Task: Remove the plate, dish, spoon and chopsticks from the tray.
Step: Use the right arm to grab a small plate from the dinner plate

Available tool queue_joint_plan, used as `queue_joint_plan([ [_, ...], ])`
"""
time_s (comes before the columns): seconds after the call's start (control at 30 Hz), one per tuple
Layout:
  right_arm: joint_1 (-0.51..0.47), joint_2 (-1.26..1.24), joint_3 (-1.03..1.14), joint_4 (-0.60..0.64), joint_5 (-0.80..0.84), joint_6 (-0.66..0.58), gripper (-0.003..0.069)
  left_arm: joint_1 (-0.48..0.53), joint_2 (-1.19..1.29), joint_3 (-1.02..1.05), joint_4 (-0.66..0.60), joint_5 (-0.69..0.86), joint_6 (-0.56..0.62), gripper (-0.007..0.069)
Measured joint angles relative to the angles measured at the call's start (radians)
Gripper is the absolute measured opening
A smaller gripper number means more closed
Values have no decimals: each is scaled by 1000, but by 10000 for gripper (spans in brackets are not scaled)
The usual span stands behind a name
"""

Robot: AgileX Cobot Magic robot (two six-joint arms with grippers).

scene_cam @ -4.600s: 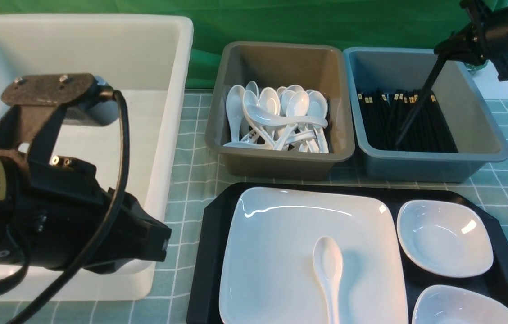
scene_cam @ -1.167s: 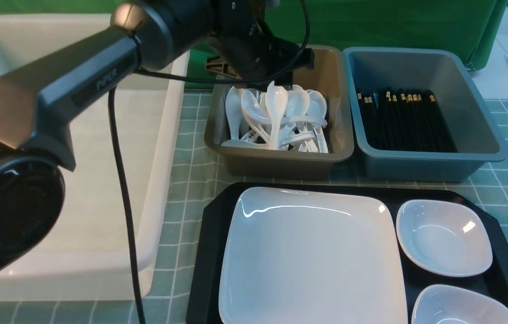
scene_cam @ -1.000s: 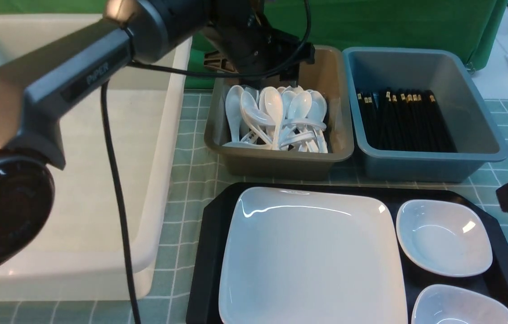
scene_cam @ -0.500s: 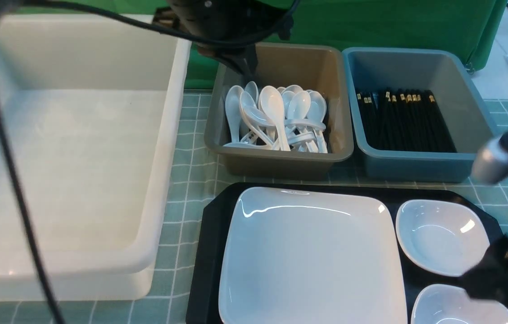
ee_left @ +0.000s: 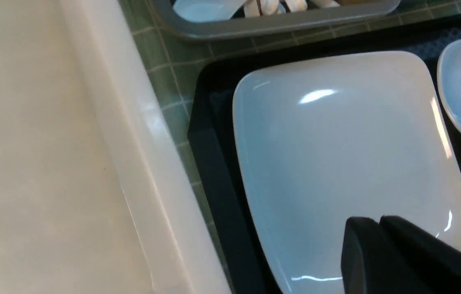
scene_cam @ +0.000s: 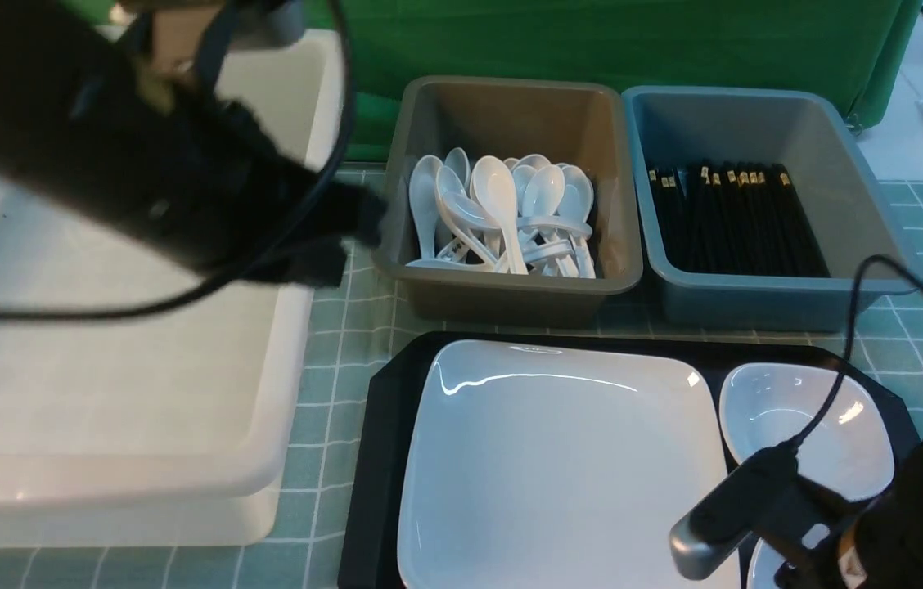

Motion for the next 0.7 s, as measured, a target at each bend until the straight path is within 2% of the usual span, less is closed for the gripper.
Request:
queue_joint_plan([
  [0.07,17,49,0,-92,-22,102,562,0,-79,83,0,-13,-18,11],
  [0.13,22,63,-4,-122,-22,152,514,0,-134,128,1,-13,-24,11],
  [0.17,23,70,-4,-140,-32,166,466,0,-159,148,2,-14,-32,11],
  [0.23,23,88,0,-161,-34,184,313,0,-203,183,4,-16,-51,11],
  [0.27,23,89,0,-167,-25,189,262,0,-220,192,7,-16,-63,11],
  [0.43,28,64,-15,-185,34,192,239,0,-261,228,69,-21,-141,11],
  [0.5,28,23,-32,-182,86,202,204,0,-262,238,107,-20,-171,11],
  [0.63,28,-151,-129,-187,226,237,73,3,-262,250,221,-3,-256,11],
  [0.7,26,-203,-185,-170,245,239,63,21,-262,250,266,5,-284,11],
])
